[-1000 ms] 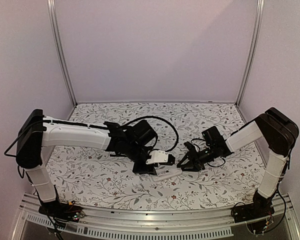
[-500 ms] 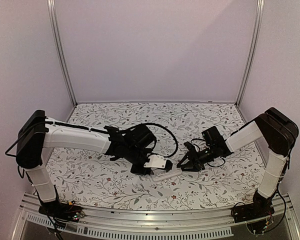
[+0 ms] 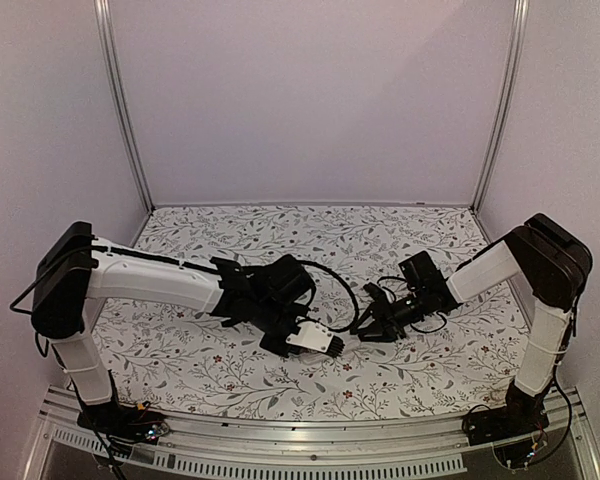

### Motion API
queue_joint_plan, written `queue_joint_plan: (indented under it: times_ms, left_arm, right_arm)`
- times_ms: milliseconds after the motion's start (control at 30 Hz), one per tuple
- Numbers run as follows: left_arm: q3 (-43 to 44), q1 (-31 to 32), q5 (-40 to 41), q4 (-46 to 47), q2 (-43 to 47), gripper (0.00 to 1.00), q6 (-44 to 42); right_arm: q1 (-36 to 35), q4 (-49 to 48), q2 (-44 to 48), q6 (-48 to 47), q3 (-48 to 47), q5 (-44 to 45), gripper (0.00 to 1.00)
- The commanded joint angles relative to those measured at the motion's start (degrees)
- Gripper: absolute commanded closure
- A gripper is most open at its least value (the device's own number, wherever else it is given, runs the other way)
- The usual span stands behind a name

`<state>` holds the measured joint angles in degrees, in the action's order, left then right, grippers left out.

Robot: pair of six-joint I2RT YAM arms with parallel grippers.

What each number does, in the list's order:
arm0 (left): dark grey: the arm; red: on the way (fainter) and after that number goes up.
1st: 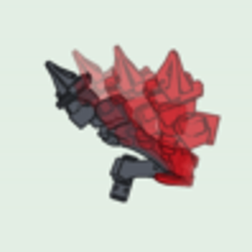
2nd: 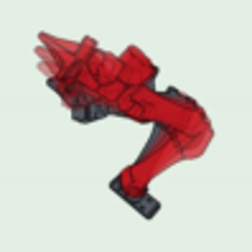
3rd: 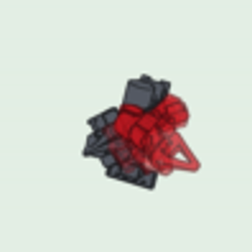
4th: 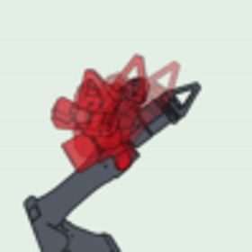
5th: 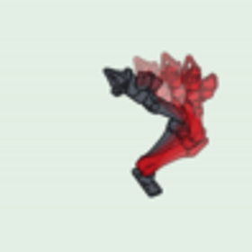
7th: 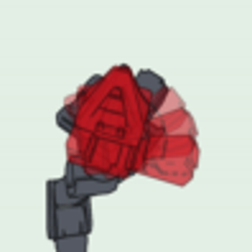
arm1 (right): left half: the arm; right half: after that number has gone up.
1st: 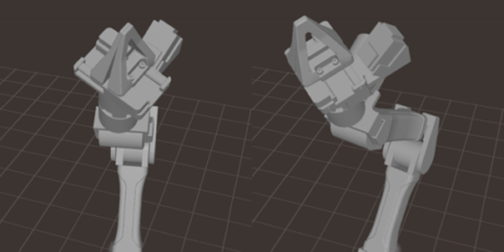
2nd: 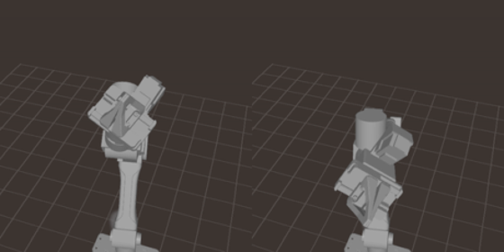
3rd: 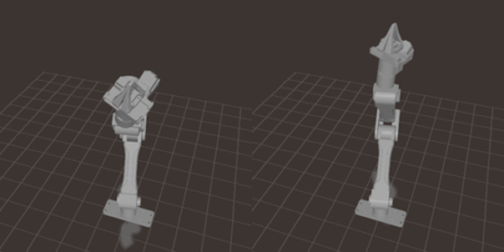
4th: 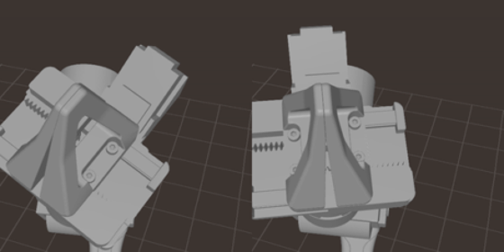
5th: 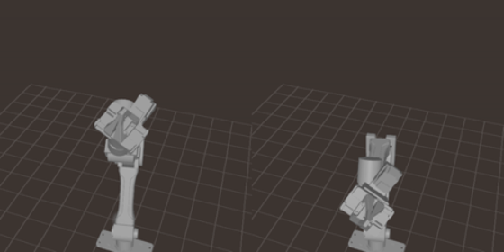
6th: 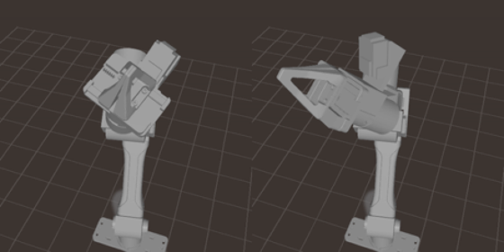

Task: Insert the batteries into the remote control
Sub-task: Press the battery cover on the remote control.

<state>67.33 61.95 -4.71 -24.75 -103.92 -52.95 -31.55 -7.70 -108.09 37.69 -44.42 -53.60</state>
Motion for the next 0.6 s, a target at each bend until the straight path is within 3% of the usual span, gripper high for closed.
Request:
queue_joint_plan:
  times_ms: [0,567]
  left_arm:
    - [-0.2,0.8,-0.8,-1.1,-1.3,0.72,-2.2]
    - [2.7,0.9,0.7,-2.8,-5.5,0.76,-3.4]
  right_arm:
    - [-0.7,1.0,-1.8,0.2,-1.4,1.0,0.63]
    - [-0.8,1.1,-2.3,0.1,-1.8,0.7,0.65]
